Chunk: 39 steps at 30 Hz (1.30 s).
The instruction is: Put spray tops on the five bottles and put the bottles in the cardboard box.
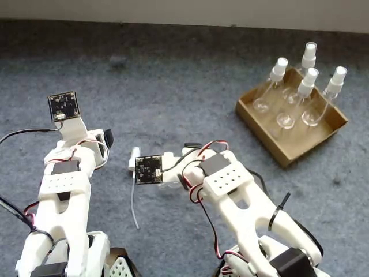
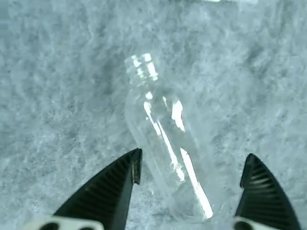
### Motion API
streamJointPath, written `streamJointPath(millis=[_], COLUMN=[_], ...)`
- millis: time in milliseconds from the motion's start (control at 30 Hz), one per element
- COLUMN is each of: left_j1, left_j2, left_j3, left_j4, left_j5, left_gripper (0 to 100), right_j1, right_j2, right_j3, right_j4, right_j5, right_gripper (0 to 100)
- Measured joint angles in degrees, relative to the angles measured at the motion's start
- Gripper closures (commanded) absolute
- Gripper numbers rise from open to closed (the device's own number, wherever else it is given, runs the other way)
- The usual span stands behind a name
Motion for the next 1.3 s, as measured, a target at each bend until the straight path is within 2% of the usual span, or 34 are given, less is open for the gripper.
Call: streamJointPath(millis=[400,467,667,733,1033,1300], left_j1=[0.0,0.0,0.0,0.0,0.0,0.0], left_j2=[0.0,0.0,0.0,0.0,0.0,0.0], left_j3=[0.0,0.0,0.0,0.0,0.0,0.0], left_j4=[0.0,0.0,0.0,0.0,0.0,0.0], left_j5=[-2.11,-2.11,-2.11,-2.11,-2.11,-2.11], left_gripper=[76,76,76,76,76,76], right_j1=[0.18,0.79,3.08,3.69,5.63,5.71], right_j2=[17.67,17.76,17.76,17.76,14.51,-1.67], right_j3=[-0.97,-1.05,-1.23,-1.67,-1.58,-1.58], right_j4=[-6.77,-6.77,-6.86,-6.95,-7.38,3.96], right_j5=[0.09,0.09,0.0,-0.26,-14.59,-21.1], right_gripper=[70.4,74.5,96.2,99.8,99.1,99.1])
